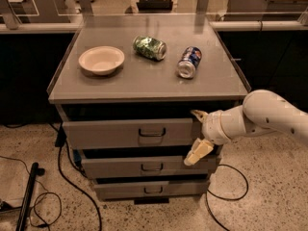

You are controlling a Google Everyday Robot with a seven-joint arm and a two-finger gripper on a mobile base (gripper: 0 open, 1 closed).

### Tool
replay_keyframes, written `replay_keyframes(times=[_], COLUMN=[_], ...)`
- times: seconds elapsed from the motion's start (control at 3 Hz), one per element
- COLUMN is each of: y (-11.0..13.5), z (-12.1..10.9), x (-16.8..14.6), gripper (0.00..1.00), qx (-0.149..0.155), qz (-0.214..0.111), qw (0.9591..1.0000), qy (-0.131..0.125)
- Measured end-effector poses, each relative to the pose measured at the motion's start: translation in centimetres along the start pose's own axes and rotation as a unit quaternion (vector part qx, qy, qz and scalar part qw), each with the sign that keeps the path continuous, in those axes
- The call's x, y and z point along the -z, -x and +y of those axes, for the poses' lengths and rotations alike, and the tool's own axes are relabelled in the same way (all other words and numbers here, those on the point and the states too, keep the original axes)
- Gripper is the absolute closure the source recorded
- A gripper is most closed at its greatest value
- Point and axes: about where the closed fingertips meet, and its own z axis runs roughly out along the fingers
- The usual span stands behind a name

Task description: Open top drawer

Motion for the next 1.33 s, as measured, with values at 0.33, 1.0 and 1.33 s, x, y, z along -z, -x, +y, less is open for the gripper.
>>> replay_keyframes(times=[0.33,1.0,1.33], y=[0.00,0.00,0.08], z=[0.00,0.01,-0.02], x=[0.00,-0.01,0.08], gripper=[0.00,0.47,0.78], qx=[0.000,0.000,0.000], qz=[0.000,0.000,0.000], qw=[1.0000,1.0000,1.0000], qy=[0.000,0.000,0.000])
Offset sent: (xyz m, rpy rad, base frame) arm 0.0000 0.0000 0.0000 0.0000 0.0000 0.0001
